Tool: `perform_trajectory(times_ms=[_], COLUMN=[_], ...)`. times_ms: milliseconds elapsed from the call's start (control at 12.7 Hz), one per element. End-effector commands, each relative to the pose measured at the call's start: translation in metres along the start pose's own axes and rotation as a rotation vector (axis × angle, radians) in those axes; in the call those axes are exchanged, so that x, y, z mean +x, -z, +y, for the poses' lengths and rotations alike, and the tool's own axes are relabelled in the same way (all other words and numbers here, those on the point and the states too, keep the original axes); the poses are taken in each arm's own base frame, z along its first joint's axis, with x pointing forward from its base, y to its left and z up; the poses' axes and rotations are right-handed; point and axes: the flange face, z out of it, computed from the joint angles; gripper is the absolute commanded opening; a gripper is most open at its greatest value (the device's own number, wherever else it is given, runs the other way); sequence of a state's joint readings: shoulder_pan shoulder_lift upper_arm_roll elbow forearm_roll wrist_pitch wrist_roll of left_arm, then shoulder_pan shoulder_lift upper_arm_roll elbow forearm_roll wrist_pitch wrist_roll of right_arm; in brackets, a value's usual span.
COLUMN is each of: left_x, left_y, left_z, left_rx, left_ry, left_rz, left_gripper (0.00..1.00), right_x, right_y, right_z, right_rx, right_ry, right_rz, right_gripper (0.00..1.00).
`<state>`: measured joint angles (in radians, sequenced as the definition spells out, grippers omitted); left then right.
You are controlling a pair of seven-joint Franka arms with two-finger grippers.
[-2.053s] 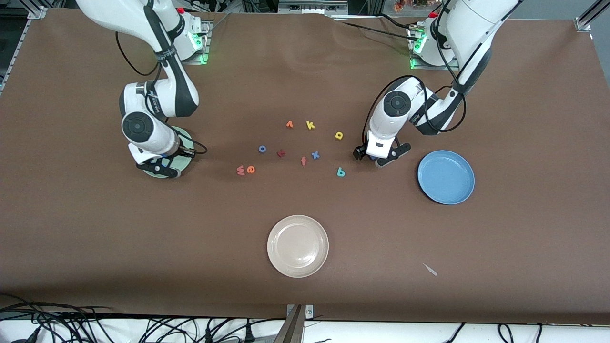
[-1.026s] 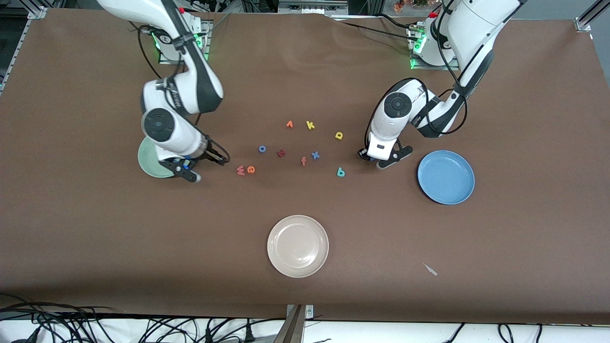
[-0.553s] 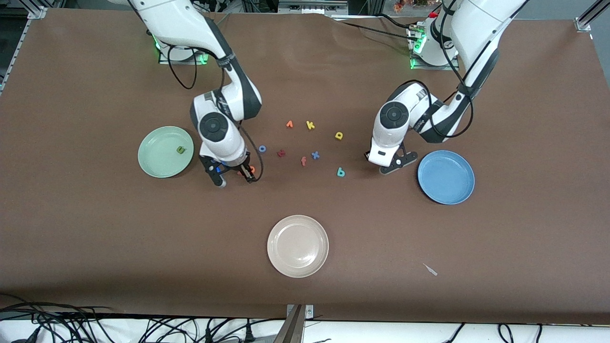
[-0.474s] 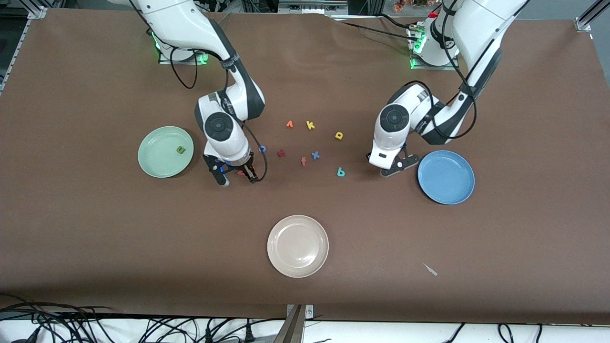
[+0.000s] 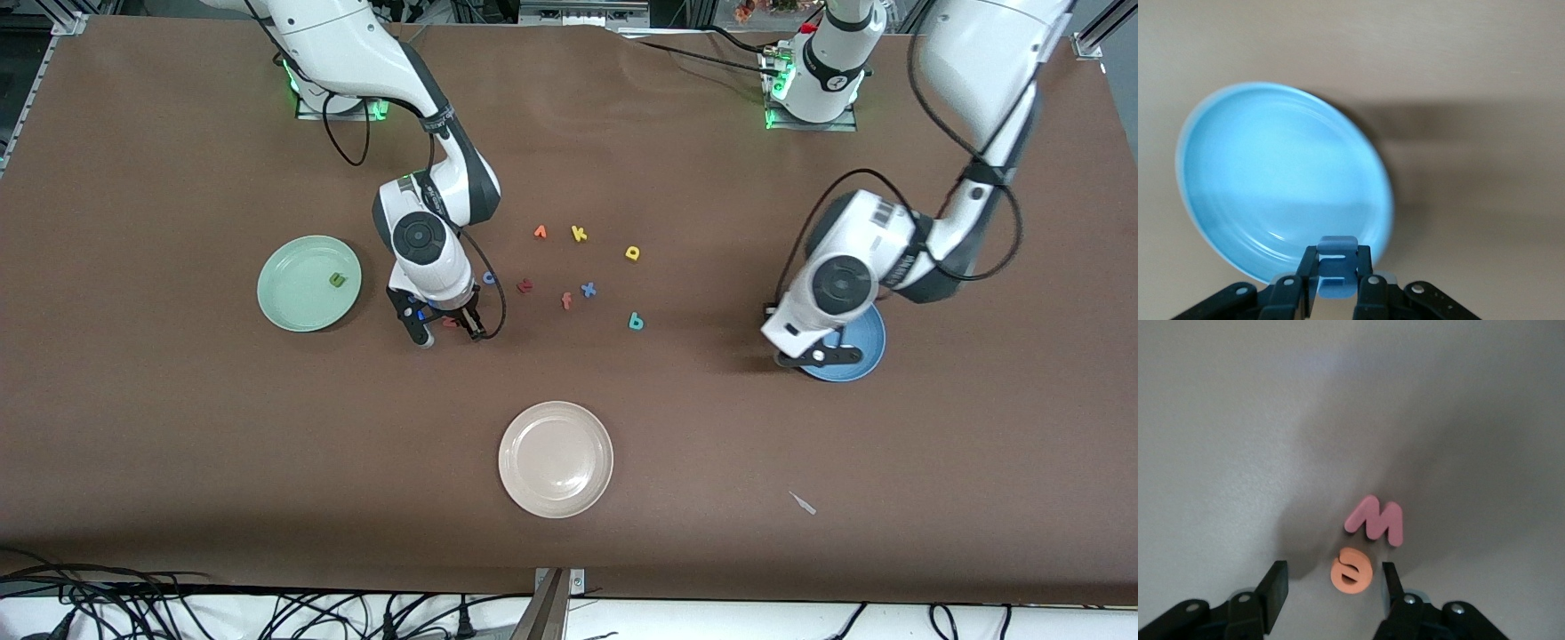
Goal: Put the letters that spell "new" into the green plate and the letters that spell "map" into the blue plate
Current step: 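Place the 3 on the blue plate while the right gripper grasps the e, then drop the orange e on the green plate while the left gripper returns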
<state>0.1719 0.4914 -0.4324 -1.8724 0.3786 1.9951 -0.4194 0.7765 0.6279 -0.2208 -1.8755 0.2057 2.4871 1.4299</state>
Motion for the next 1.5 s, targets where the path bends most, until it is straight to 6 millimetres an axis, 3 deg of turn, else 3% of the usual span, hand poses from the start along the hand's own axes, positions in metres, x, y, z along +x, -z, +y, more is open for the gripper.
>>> perform_trajectory(times_ms=[0,158,316,395,474,632,711,868,1184,1421], left_x=[0.011,0.019,0.020,0.020,0.019,0.019,0.021,0.016,-0.001,-0.027], left_y=[-0.012,-0.038,-0.049,-0.050,-0.046,-0.034,-0.024,-0.012,0.015,0.023], left_z=[-0.056,-0.070,-0.067,-0.068,-0.064,-0.068,-0.065,-0.041,0.019,0.063], left_rx=[-0.068,-0.123,-0.135,-0.132,-0.130,-0.122,-0.119,-0.141,-0.188,-0.204], left_ry=[-0.164,-0.210,-0.209,-0.235,-0.269,-0.263,-0.257,-0.227,-0.083,-0.036], left_rz=[-0.033,-0.014,-0.026,-0.030,-0.030,-0.035,-0.036,-0.039,-0.033,0.014], left_gripper=[0.03,0.08,0.15,0.69,1.00,1.00,1.00,1.00,1.00,1.00], right_x=[-0.006,-0.004,-0.003,-0.002,-0.002,0.018,0.027,0.078,0.164,0.195], right_y=[-0.010,-0.010,-0.003,0.002,0.012,0.046,0.060,0.088,0.090,0.053], right_z=[0.000,0.000,-0.001,-0.002,-0.005,-0.001,0.007,0.031,0.133,0.192], right_rx=[-0.015,-0.014,-0.016,-0.020,-0.015,-0.062,-0.099,-0.149,-0.160,-0.137], right_ry=[-0.010,-0.006,-0.013,-0.011,-0.004,0.034,0.134,0.230,0.421,0.495], right_rz=[-0.003,-0.003,-0.005,-0.007,-0.012,-0.014,-0.028,-0.050,-0.115,-0.097], right_gripper=[0.47,0.14,0.08,0.05,0.05,0.06,0.06,0.06,0.07,0.11])
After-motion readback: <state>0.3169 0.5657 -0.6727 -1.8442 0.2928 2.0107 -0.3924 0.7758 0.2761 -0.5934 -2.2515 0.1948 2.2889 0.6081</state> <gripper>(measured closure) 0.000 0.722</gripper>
